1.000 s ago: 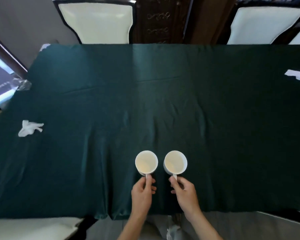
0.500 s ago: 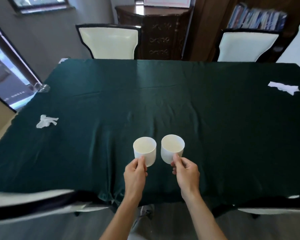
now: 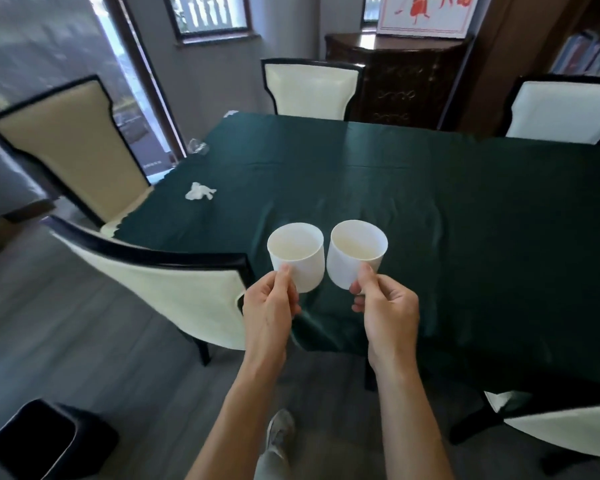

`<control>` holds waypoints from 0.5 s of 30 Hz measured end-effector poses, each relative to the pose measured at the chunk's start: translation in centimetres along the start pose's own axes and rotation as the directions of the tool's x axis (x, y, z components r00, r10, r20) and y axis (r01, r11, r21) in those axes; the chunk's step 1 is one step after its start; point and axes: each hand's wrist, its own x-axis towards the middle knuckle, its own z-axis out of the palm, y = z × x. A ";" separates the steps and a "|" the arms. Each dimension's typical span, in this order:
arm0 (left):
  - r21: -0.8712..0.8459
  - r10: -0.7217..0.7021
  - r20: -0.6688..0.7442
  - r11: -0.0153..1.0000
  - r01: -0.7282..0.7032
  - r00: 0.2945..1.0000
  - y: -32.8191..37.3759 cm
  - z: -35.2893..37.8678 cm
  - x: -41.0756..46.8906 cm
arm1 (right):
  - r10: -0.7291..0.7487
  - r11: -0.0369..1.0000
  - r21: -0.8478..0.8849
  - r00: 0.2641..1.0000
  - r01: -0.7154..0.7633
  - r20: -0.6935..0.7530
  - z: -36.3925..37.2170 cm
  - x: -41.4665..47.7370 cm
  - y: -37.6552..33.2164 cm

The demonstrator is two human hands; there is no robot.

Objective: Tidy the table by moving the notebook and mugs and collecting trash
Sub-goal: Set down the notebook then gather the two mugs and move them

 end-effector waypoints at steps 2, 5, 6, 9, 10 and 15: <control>-0.023 0.022 -0.035 0.999 -0.023 0.999 1.3 -2.1 -0.6 | -0.025 1.000 0.006 0.999 0.025 0.034 0.8 -1.7 -1.2; -0.069 0.062 -0.063 0.995 -0.067 0.996 3.0 -5.2 -0.6 | -0.068 0.997 0.034 0.995 0.066 0.067 2.5 -3.5 -2.7; -0.084 0.078 -0.077 0.993 -0.085 0.994 3.5 -6.4 -0.4 | -0.084 0.995 0.052 0.993 0.080 0.078 3.3 -4.1 -3.2; -0.129 0.119 -0.121 0.982 -0.134 0.986 4.6 -10.2 0.8 | -0.138 0.987 0.095 0.985 0.129 0.100 6.3 -5.5 -4.5; -0.142 0.130 -0.129 0.979 -0.148 0.983 4.8 -11.4 1.4 | -0.155 0.984 0.107 0.982 0.144 0.104 7.2 -5.9 -4.9; -0.165 0.186 -0.140 0.964 -0.208 0.973 5.9 -19.1 4.8 | -0.228 0.963 0.176 0.967 0.206 0.114 14.4 -8.3 -6.6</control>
